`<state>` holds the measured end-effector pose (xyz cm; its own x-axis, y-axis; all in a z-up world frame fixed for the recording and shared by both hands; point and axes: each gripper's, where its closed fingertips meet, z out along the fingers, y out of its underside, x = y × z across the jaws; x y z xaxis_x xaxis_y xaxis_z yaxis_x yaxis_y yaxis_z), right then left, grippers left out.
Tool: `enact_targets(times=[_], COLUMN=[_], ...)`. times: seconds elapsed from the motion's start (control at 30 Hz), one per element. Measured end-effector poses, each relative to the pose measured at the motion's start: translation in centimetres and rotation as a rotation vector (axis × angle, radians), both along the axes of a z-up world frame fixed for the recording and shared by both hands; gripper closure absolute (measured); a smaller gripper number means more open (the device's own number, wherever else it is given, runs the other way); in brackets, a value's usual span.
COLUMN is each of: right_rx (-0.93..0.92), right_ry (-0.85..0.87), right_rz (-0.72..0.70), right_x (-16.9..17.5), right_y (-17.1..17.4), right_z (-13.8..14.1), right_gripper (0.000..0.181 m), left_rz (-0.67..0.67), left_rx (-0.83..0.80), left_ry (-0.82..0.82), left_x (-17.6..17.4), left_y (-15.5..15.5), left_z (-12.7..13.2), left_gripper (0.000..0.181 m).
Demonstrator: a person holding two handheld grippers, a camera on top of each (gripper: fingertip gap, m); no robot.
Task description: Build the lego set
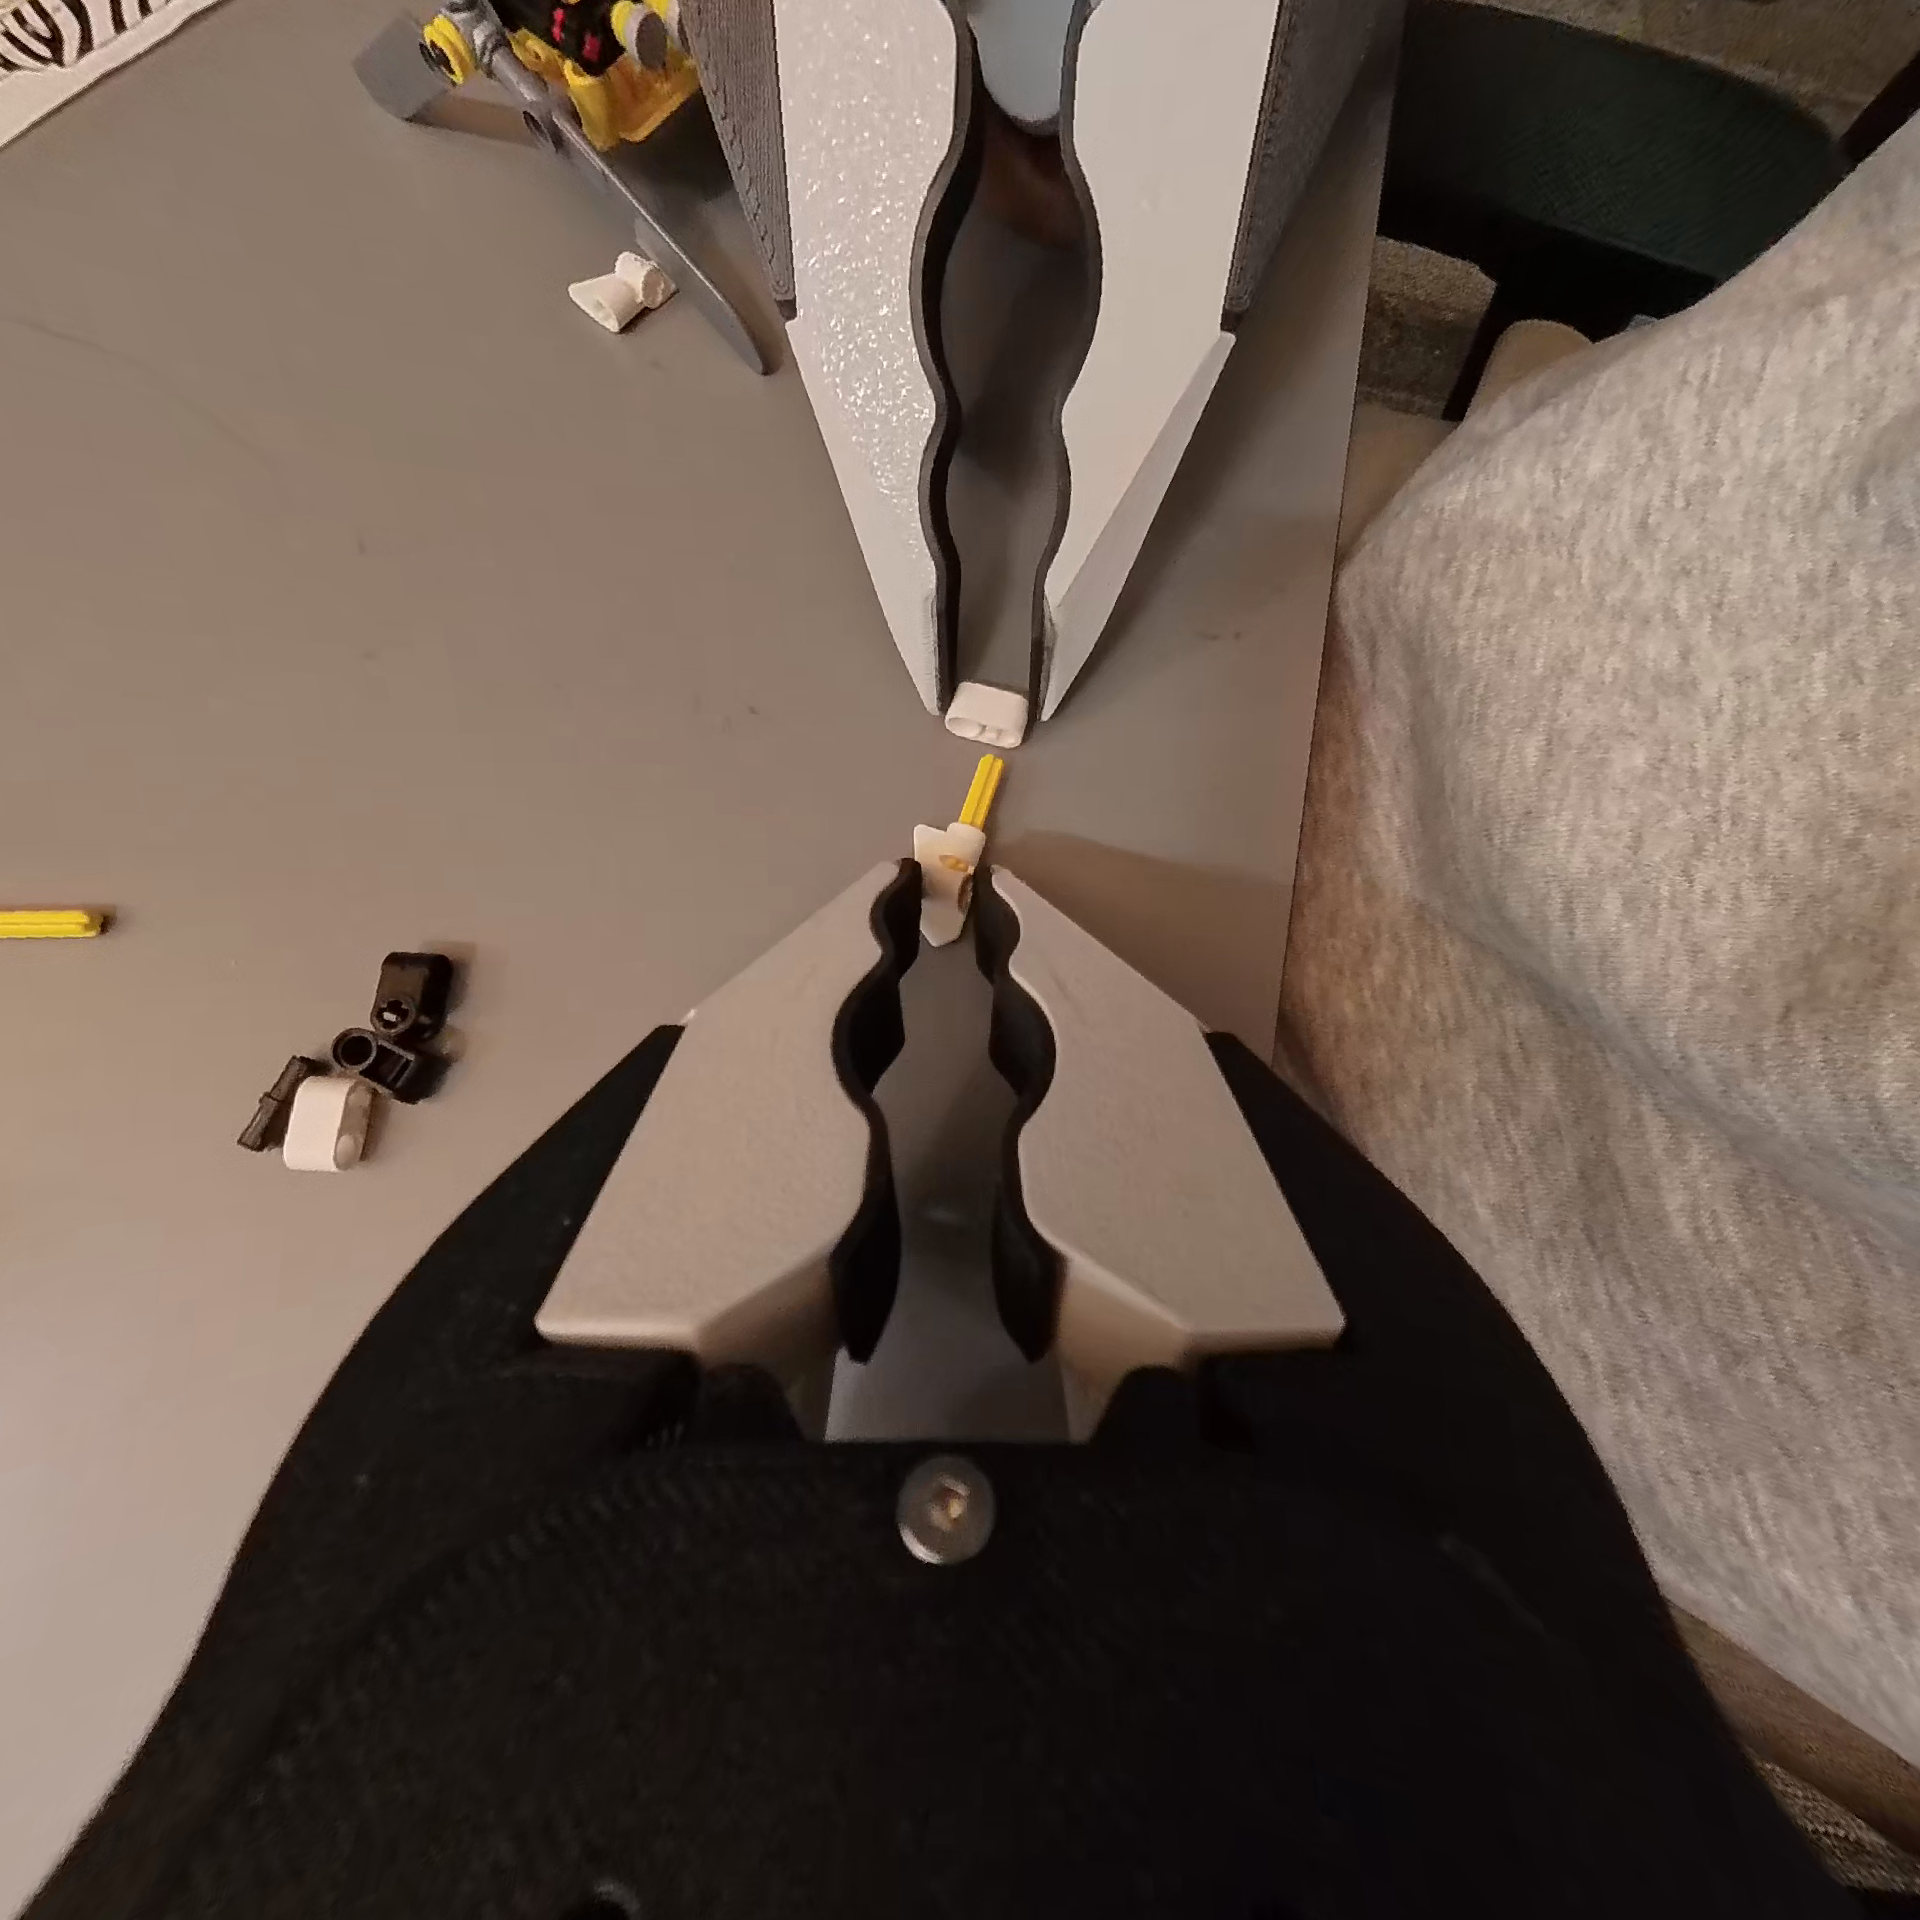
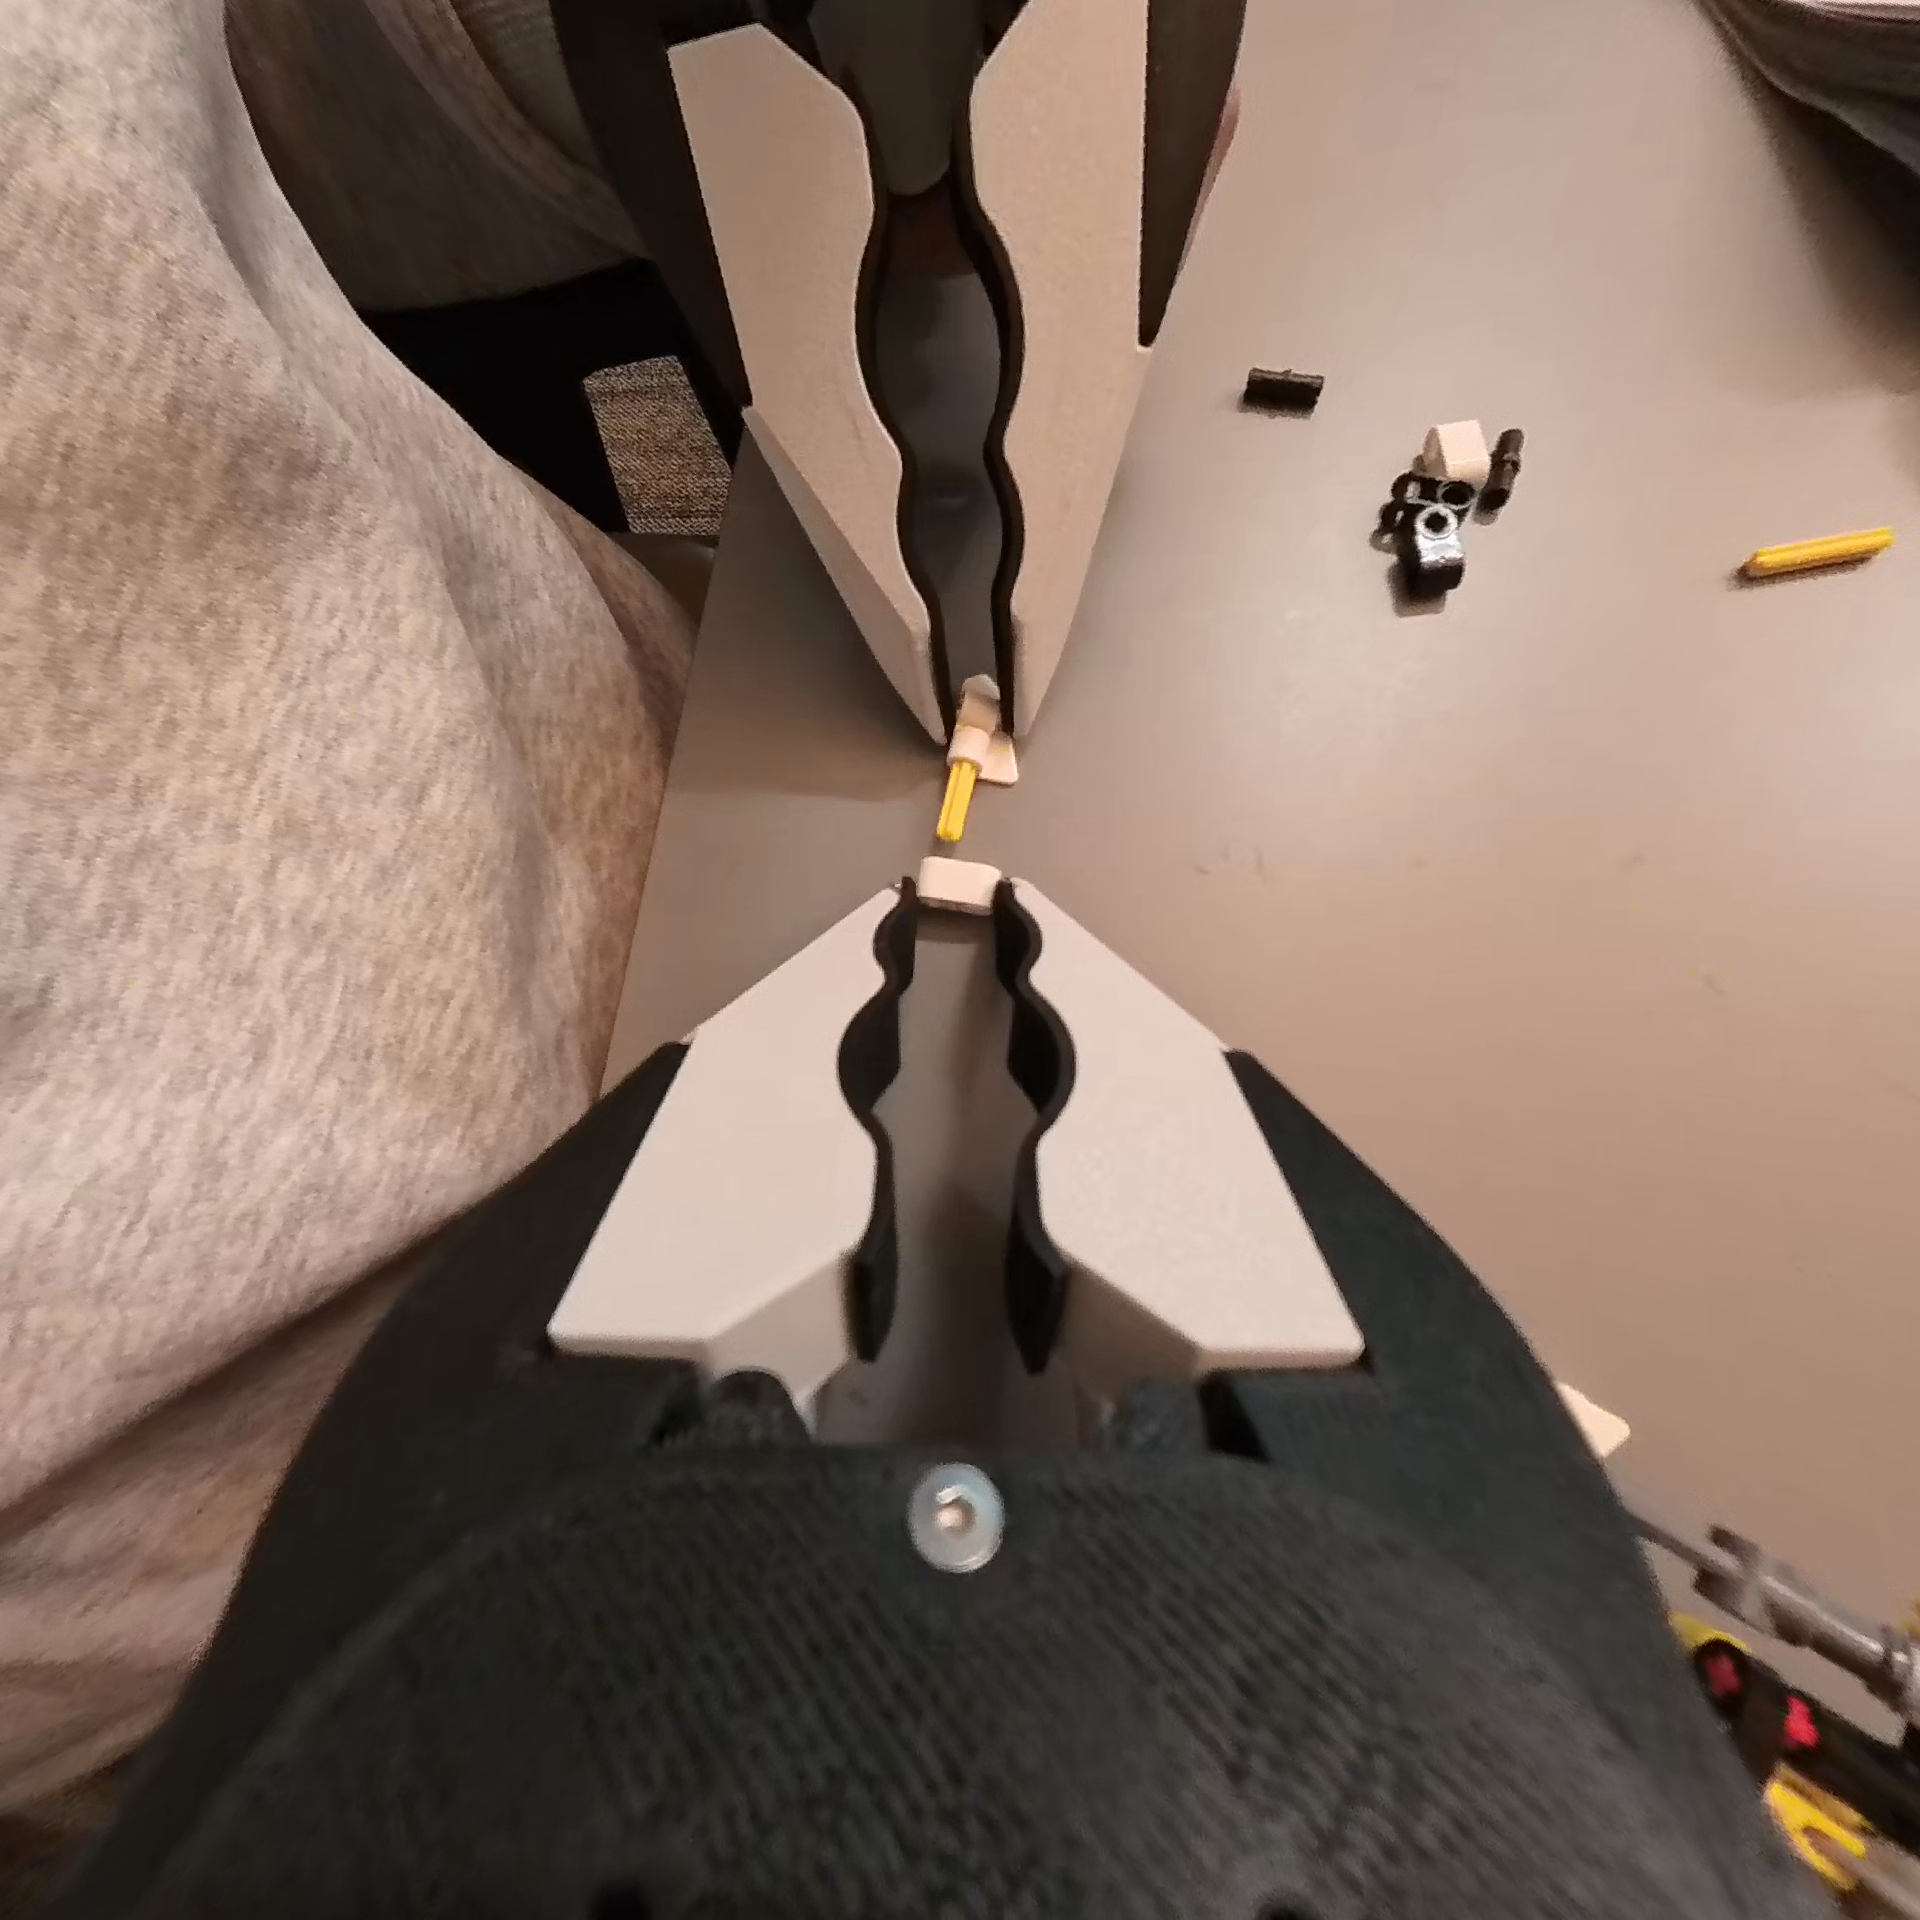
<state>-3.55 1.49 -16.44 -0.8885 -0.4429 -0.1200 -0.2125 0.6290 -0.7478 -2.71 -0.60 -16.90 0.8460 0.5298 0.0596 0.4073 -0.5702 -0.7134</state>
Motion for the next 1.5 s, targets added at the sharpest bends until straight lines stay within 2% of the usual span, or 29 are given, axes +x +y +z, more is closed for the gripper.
enact_targets(times=[0.67, 1.17, 1.5], right_rx=[-0.014, 0.085, 0.122], right_ry=[0.035, 0.116, 0.055], right_rz=[0.024, 0.062, 0.064], right_x=[0.05, 0.03, 0.33], right_y=[-0.47, -0.36, -0.32], right_z=[0.09, 0.17, 0.49], right_gripper=[0.168, 0.168, 0.168], left_rz=[0.001, 0.014, 0.022], left_rx=[-0.011, -0.002, -0.004], left_ry=[0.016, 0.006, 0.011], left_x=[0.11, 0.14, 0.10], left_y=[0.16, 0.25, 0.20], left_z=[0.10, 0.15, 0.15], left_gripper=[0.172, 0.172, 0.173])
